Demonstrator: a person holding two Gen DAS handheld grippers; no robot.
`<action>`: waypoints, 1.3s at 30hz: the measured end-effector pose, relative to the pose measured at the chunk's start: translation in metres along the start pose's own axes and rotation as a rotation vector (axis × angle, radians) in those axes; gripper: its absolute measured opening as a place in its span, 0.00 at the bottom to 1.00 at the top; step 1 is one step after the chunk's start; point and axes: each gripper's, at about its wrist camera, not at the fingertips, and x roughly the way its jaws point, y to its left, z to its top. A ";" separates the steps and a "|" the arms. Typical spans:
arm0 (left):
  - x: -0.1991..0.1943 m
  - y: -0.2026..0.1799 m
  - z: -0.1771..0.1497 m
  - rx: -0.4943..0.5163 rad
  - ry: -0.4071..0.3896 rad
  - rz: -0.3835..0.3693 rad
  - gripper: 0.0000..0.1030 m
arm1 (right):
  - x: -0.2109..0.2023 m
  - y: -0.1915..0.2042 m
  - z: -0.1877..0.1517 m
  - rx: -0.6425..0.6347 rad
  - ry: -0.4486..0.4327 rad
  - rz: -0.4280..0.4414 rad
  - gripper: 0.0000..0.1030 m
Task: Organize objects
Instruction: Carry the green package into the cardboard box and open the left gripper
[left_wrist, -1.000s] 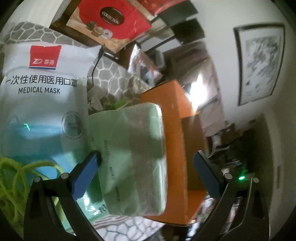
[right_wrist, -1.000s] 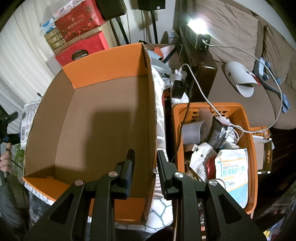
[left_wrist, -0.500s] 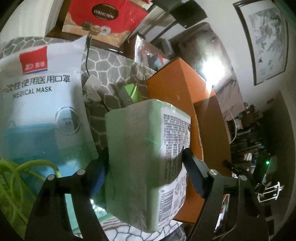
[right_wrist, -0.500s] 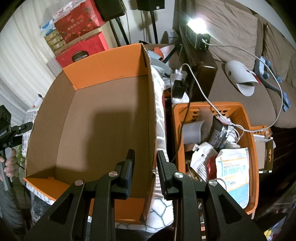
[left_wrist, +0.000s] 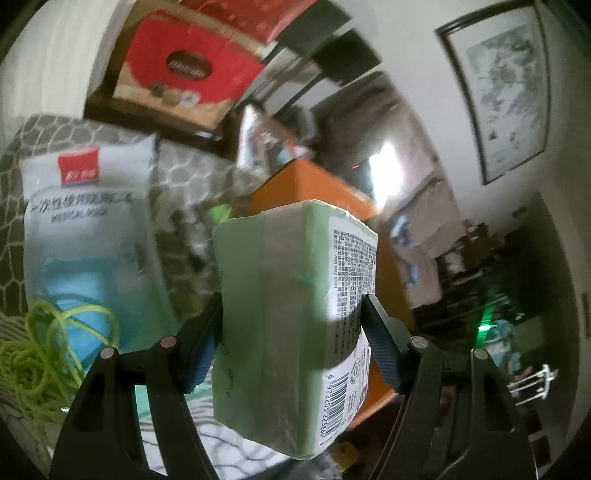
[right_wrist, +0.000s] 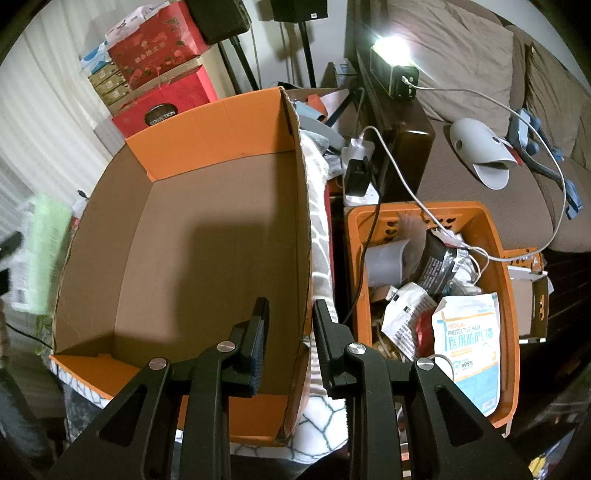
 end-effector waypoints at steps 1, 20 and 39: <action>-0.005 -0.008 0.002 0.010 -0.008 -0.021 0.68 | 0.000 0.000 0.000 -0.001 0.000 -0.001 0.23; 0.078 -0.100 -0.023 0.130 0.132 0.003 0.68 | 0.000 -0.001 -0.001 0.007 0.001 0.005 0.23; 0.122 -0.110 -0.061 0.195 0.156 0.252 0.71 | -0.001 -0.001 -0.002 0.010 -0.001 0.012 0.23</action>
